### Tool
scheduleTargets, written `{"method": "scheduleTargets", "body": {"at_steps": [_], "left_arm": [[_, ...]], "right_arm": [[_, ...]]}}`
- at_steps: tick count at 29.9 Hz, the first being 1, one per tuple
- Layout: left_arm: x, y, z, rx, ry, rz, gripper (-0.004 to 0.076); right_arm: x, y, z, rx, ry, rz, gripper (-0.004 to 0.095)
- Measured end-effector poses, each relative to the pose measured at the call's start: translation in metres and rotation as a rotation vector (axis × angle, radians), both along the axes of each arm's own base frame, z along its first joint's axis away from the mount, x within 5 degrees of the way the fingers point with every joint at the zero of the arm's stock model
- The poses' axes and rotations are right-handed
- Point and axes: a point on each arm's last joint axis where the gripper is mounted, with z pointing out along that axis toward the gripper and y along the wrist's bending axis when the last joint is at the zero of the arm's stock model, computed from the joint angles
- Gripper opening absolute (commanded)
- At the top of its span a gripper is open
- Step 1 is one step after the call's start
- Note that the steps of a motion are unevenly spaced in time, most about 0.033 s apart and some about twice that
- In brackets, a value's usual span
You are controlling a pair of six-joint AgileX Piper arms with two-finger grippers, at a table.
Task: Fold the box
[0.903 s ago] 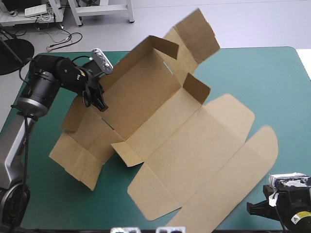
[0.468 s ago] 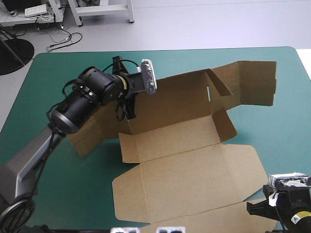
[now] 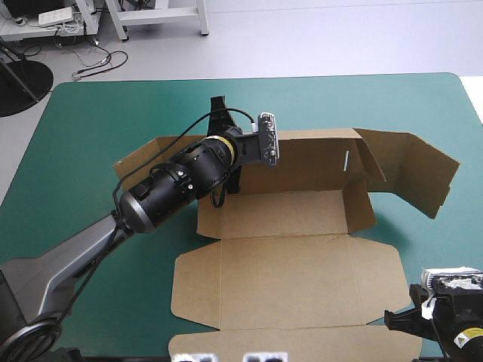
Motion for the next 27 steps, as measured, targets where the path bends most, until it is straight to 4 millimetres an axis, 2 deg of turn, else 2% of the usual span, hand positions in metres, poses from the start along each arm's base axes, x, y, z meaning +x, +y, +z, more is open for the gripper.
{"method": "scheduleTargets", "body": {"at_steps": [4,8,14,20,23,27], "left_arm": [[0.002,0.001,-0.023,0.008,-0.016,0.056,-0.001],[-0.007,-0.007,-0.042,0.016,-0.099,0.09,-0.001],[-0.027,-0.023,-0.063,-0.009,-0.212,0.047,-0.001],[-0.029,-0.026,-0.08,-0.013,-0.281,0.045,-0.001],[-0.027,-0.028,-0.083,-0.008,-0.295,0.053,-0.001],[-0.025,-0.028,-0.085,-0.003,-0.304,0.059,-0.001]], "right_arm": [[-0.002,0.0,0.018,0.006,-0.073,-0.013,-0.002],[-0.003,-0.001,0.043,0.037,-0.156,-0.054,-0.002],[0.015,-0.003,0.079,0.061,-0.208,-0.08,-0.002],[0.062,-0.008,0.12,0.076,-0.205,-0.098,-0.002],[0.093,-0.011,0.14,0.08,-0.19,-0.098,-0.002],[0.148,-0.014,0.157,0.092,-0.142,-0.072,-0.002]]}}
